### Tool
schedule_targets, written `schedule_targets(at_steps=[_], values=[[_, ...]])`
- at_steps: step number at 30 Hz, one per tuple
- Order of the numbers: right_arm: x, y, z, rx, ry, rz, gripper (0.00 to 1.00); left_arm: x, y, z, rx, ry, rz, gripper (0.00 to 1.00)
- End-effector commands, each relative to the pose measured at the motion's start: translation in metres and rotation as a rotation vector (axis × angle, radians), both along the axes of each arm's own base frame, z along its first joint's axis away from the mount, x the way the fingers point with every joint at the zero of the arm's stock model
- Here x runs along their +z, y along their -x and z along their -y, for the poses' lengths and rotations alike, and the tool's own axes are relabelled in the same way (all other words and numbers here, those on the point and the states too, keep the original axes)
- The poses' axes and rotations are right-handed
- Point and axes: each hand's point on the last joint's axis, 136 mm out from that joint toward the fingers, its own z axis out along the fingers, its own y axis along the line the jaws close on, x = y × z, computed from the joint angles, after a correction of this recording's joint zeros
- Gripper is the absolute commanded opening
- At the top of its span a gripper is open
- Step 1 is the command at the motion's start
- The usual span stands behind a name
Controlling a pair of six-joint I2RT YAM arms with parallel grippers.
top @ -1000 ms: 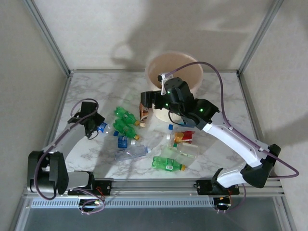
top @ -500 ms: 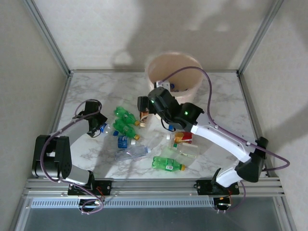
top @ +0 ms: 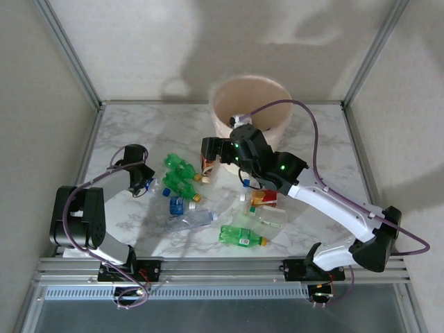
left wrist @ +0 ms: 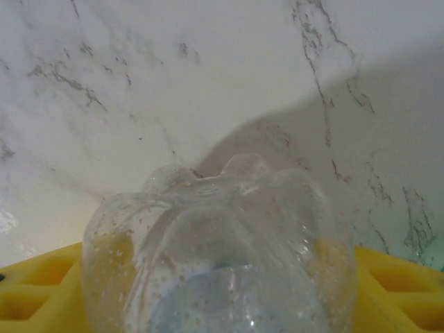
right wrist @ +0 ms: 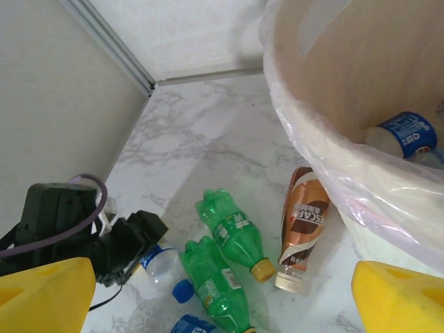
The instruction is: Put the plastic bottles in the bin
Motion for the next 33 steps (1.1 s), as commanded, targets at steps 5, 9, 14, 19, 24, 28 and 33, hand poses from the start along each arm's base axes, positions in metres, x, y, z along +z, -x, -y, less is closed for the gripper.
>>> schedule_targets(at_steps=[5, 9, 14, 19, 24, 28, 33], values=[[0.019, 0.009, -0.02, 0.125, -0.054, 0.029, 0.94, 0.022, -0.017, 0.004, -0.001, 0.045, 0.059, 0.54], [0.018, 0.018, -0.036, 0.222, -0.071, 0.001, 0.91, 0.061, -0.027, 0.011, -0.018, 0.086, 0.144, 0.54], [0.005, 0.021, -0.06, 0.3, -0.051, -0.073, 0.79, 0.135, -0.043, 0.028, -0.067, 0.173, 0.317, 0.54], [-0.004, 0.02, -0.08, 0.354, -0.032, -0.132, 0.72, 0.204, -0.055, 0.07, -0.185, 0.324, 0.478, 0.54], [-0.01, 0.018, -0.088, 0.37, -0.026, -0.156, 0.71, 0.262, -0.06, 0.119, -0.339, 0.431, 0.604, 0.55], [-0.01, 0.018, -0.09, 0.376, -0.029, -0.161, 0.7, 0.293, -0.058, 0.152, -0.443, 0.46, 0.658, 0.55], [-0.011, 0.009, -0.074, 0.306, -0.008, -0.162, 0.67, 0.305, -0.058, 0.161, -0.474, 0.474, 0.686, 0.55]])
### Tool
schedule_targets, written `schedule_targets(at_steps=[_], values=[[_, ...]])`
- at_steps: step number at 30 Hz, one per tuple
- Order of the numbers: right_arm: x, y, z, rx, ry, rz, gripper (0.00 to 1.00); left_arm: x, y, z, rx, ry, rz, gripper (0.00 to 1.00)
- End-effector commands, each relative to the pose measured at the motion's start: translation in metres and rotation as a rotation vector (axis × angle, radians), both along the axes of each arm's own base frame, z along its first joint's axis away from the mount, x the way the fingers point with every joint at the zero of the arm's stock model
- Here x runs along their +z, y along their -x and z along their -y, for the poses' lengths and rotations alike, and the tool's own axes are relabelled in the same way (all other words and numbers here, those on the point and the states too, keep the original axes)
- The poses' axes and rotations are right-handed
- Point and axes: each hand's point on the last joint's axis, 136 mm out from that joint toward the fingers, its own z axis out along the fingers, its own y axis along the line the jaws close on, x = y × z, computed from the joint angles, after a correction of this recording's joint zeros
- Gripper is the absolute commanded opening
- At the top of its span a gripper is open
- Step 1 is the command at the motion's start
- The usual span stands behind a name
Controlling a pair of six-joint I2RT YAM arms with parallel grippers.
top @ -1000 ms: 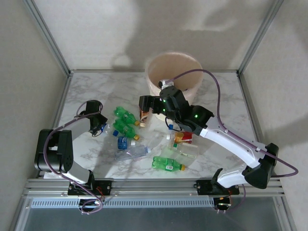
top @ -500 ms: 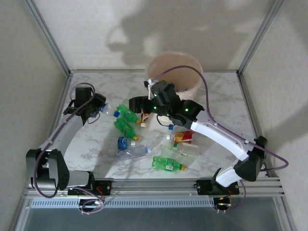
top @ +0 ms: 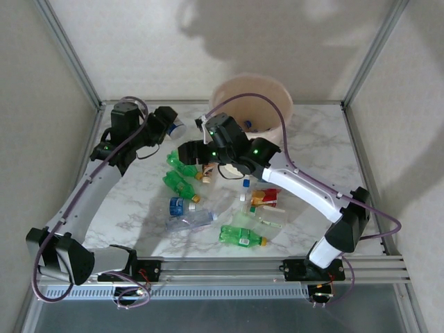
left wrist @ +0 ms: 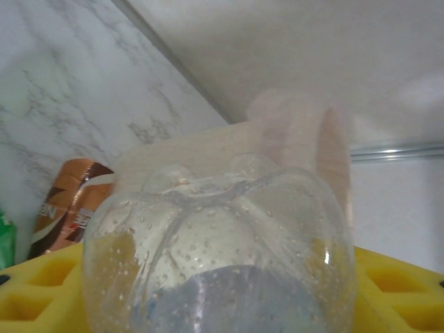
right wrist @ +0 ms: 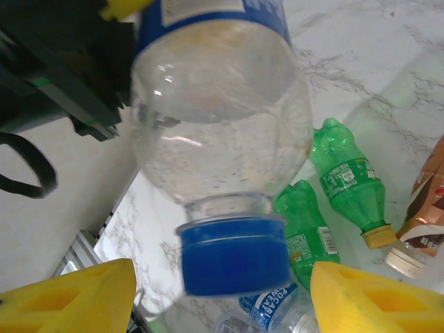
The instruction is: Put the plastic bottles in the bin
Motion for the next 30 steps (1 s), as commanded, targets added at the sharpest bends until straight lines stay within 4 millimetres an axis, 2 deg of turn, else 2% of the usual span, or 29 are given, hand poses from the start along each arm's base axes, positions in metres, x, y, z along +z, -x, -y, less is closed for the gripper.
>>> schedule_targets(at_steps=[1, 5, 8, 11, 19, 23, 28, 30], values=[[0.011, -0.009, 0.015, -0.054, 0.002, 0.012, 0.67, 0.018, -0.001, 0.011, -0.045, 0.036, 0.045, 0.55], [0.013, -0.011, 0.02, -0.068, 0.001, 0.015, 0.66, 0.024, 0.002, 0.027, -0.1, 0.044, 0.066, 0.55], [0.017, -0.013, 0.023, -0.077, -0.008, 0.022, 0.61, 0.028, 0.006, 0.044, -0.162, 0.036, 0.086, 0.55], [0.021, -0.013, 0.025, -0.075, -0.019, 0.031, 0.48, 0.029, 0.008, 0.055, -0.192, 0.028, 0.092, 0.55], [0.028, -0.009, 0.027, -0.066, -0.035, 0.037, 0.18, 0.035, 0.006, 0.054, -0.176, 0.038, 0.106, 0.57], [0.035, -0.007, 0.031, -0.07, -0.048, 0.053, 0.07, 0.042, 0.006, 0.053, -0.174, 0.036, 0.128, 0.7], [0.04, -0.009, 0.038, -0.099, -0.041, 0.074, 0.05, 0.061, 0.011, 0.048, -0.16, 0.001, 0.201, 0.99], [0.042, -0.013, 0.045, -0.129, -0.017, 0.09, 0.04, 0.068, 0.013, 0.044, -0.15, -0.016, 0.226, 1.0]])
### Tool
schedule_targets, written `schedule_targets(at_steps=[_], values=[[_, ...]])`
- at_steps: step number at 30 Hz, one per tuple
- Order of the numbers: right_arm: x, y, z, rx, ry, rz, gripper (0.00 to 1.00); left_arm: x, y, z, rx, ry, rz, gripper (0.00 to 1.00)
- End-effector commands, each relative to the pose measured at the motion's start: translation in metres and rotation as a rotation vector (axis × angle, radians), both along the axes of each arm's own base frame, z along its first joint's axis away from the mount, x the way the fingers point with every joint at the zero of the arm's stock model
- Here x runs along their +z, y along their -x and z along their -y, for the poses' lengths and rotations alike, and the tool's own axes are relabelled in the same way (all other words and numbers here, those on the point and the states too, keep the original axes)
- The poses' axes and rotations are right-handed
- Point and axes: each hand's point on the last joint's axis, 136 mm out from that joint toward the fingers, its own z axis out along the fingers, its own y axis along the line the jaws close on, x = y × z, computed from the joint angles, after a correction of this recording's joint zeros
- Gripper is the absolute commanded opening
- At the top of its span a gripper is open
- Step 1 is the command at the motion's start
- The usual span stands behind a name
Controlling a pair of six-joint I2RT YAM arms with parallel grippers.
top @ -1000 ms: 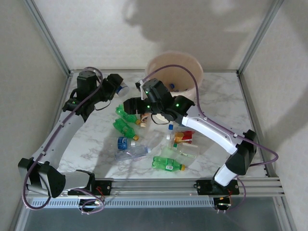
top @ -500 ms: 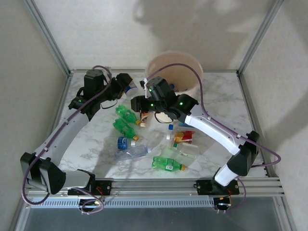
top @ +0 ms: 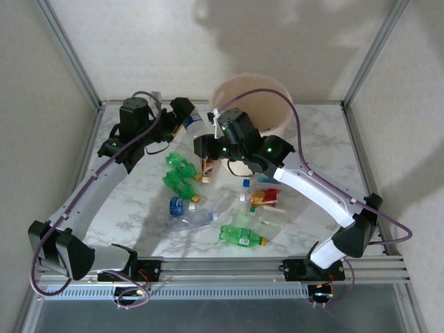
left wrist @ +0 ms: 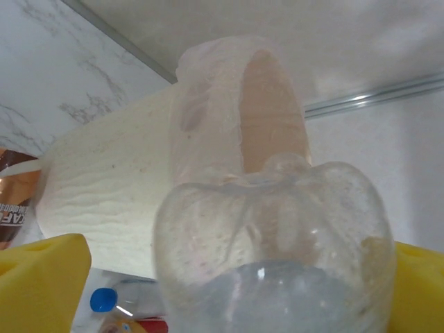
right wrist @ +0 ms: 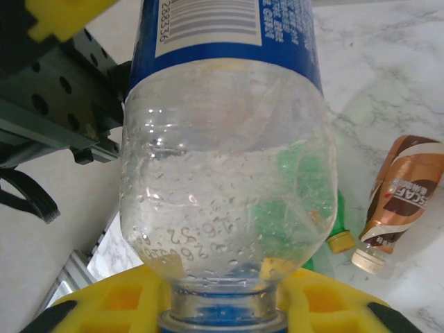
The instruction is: Put the plastic bottles in the bin
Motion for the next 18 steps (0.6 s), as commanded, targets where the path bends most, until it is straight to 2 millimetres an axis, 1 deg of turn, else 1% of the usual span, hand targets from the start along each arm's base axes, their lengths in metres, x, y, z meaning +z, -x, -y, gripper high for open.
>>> schedule_targets(at_steps=[1, 4, 7, 10, 12, 15, 18], values=[[0.019, -0.007, 0.018, -0.071, 0.008, 0.056, 0.04, 0.044, 0.008, -0.007, 0.021, -0.019, 0.138, 1.0], [0.03, -0.013, 0.031, -0.125, 0.028, 0.092, 0.04, 0.048, 0.008, -0.015, 0.054, -0.059, 0.156, 1.0], [0.047, -0.017, 0.045, -0.168, 0.023, 0.126, 0.04, 0.048, 0.009, -0.021, 0.078, -0.099, 0.169, 0.99], [0.065, -0.023, 0.062, -0.217, 0.027, 0.163, 0.04, 0.043, 0.011, -0.022, 0.077, -0.116, 0.174, 1.0], [0.077, -0.03, 0.077, -0.265, 0.04, 0.187, 0.04, 0.036, 0.011, -0.022, 0.077, -0.116, 0.168, 1.0], [0.082, -0.043, 0.1, -0.344, 0.077, 0.2, 0.05, 0.028, 0.011, -0.024, 0.088, -0.123, 0.151, 0.99], [0.08, -0.057, 0.119, -0.397, 0.097, 0.188, 0.05, 0.019, 0.01, -0.028, 0.102, -0.144, 0.134, 1.0]])
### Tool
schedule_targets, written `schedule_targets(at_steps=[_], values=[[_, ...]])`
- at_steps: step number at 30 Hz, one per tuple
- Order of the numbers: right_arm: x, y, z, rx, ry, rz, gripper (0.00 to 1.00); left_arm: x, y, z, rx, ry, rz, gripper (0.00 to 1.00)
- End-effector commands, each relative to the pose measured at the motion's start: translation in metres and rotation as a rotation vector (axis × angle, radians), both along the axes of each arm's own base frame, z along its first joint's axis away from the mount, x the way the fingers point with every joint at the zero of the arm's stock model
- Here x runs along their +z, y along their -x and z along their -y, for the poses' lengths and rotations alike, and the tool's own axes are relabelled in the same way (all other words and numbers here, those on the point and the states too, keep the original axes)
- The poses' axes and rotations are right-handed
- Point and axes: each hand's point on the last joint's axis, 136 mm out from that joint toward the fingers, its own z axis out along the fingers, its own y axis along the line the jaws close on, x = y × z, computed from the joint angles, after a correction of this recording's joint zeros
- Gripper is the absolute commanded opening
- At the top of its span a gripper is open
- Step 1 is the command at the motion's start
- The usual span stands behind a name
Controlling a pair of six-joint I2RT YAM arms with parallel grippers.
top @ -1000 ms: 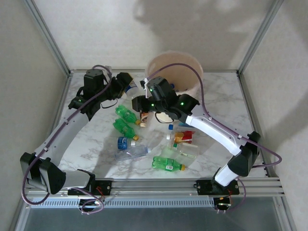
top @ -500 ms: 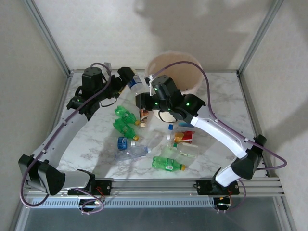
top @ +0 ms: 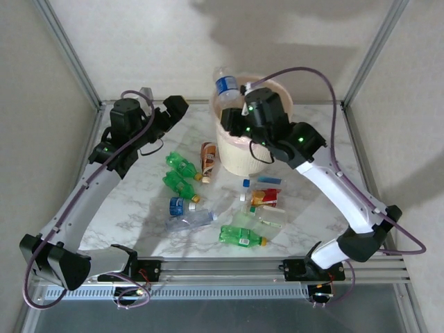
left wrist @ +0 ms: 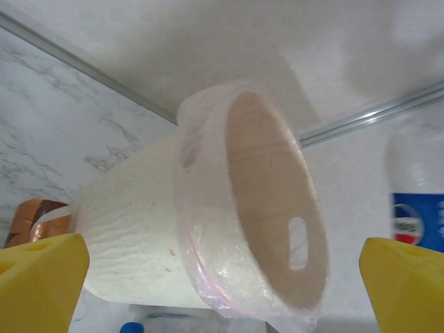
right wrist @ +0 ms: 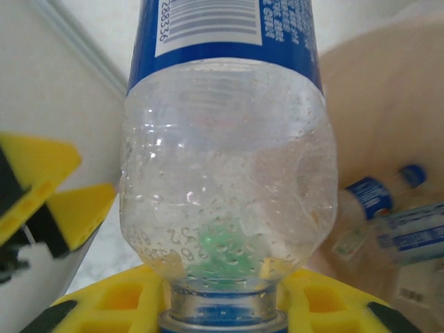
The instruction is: Put the plastic bottles in the bin
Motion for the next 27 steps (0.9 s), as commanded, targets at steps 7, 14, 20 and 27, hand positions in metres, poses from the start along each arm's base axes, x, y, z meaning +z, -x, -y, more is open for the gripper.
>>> schedule_targets(at_steps=[7, 14, 20, 27], values=[[-0.024, -0.043, 0.057, -0.151, 0.095, -0.071, 0.06, -0.034, 0.001, -0.01, 0.045, -0.077, -0.048, 0.99], [-0.043, -0.064, 0.07, -0.175, 0.14, -0.108, 0.06, -0.065, 0.0, -0.009, 0.045, -0.079, -0.107, 0.97], [-0.056, -0.073, 0.074, -0.184, 0.162, -0.134, 0.18, -0.088, 0.0, -0.005, 0.037, -0.088, -0.149, 0.96], [-0.048, -0.07, 0.082, -0.213, 0.161, -0.107, 0.73, -0.106, 0.001, 0.002, 0.026, -0.115, -0.179, 0.96]])
